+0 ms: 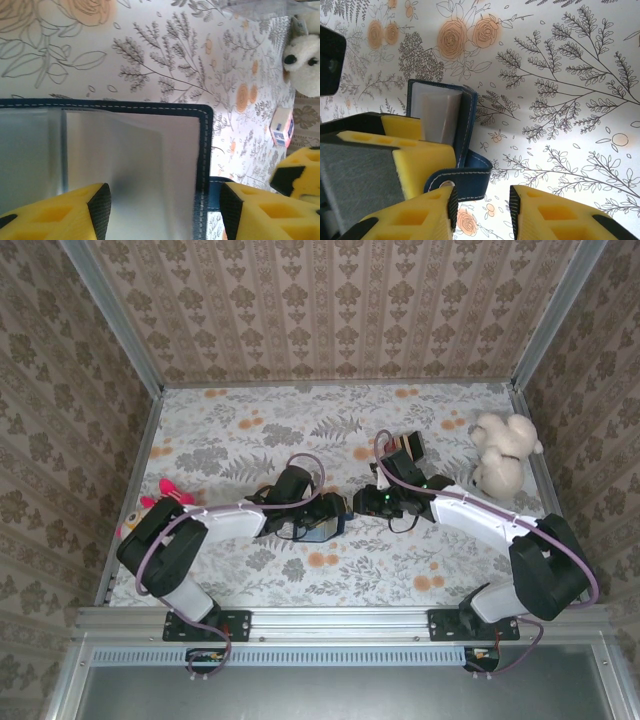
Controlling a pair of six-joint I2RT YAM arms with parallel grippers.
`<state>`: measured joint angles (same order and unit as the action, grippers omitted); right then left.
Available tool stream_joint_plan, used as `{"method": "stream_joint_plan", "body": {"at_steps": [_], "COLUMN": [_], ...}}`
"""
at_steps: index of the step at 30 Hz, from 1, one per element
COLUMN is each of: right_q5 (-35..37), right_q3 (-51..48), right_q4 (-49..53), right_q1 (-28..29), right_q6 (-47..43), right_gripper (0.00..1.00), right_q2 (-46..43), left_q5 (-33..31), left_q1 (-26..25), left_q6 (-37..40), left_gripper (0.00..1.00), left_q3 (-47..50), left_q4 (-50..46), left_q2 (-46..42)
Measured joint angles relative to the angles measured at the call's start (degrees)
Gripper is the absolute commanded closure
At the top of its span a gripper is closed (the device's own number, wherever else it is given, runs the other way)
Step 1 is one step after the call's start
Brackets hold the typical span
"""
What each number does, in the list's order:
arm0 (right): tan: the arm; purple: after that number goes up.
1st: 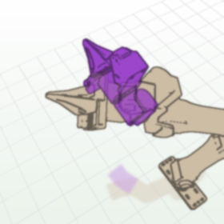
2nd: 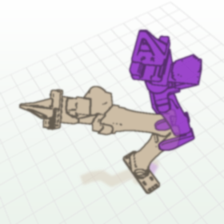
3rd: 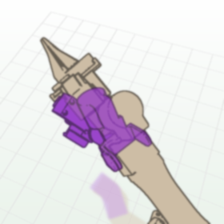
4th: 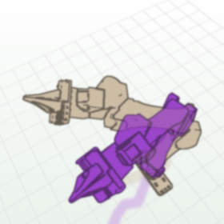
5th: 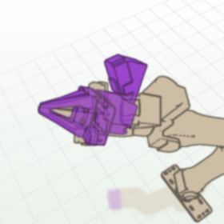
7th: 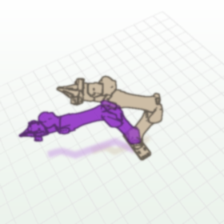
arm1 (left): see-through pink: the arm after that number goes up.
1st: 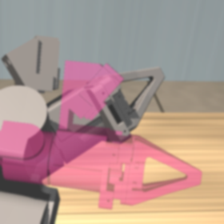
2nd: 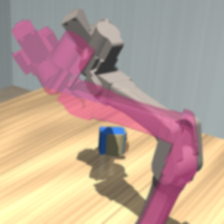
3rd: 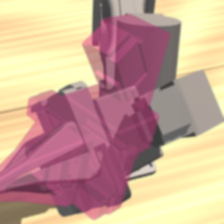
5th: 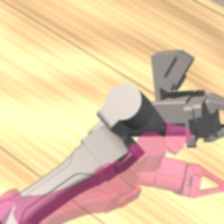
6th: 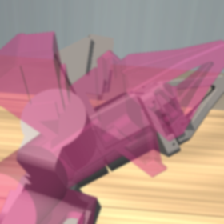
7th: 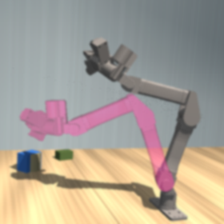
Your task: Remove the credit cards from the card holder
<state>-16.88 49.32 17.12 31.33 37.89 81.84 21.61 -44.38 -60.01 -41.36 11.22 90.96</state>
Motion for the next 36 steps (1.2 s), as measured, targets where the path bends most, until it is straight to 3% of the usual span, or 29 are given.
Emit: {"method": "stream_joint_plan", "body": {"at_steps": [5, 15, 20, 24, 36], "right_q5": [-0.33, -2.14, -4.63, -5.49, -5.84], "right_q3": [-0.07, -6.03, -12.26, -13.29, -11.32], "right_q4": [0.02, -1.77, -6.67, -10.62, -18.69], "right_q1": [0.07, 0.72, 2.27, 4.00, 6.71], "right_q6": [0.02, 2.64, 6.84, 9.31, 12.37], "right_gripper": [0.70, 0.73, 0.59, 0.56, 0.69], "right_q2": [-0.02, -3.30, -6.84, -6.16, 3.15], "left_q5": [-0.02, 0.09, 0.22, 0.22, 0.22], "left_q1": [-0.46, -0.74, -1.33, -1.36, -1.36], "left_q6": [0.61, 0.46, 0.20, 0.17, 0.15], "left_gripper": [0.50, 0.52, 0.52, 0.52, 0.52], "left_q3": [-0.22, -0.39, -0.42, -0.85, -2.03], "left_q4": [-0.98, -0.28, 0.02, 0.26, 0.81], "left_q2": [-2.32, -1.75, -0.35, 0.39, 0.61]}}
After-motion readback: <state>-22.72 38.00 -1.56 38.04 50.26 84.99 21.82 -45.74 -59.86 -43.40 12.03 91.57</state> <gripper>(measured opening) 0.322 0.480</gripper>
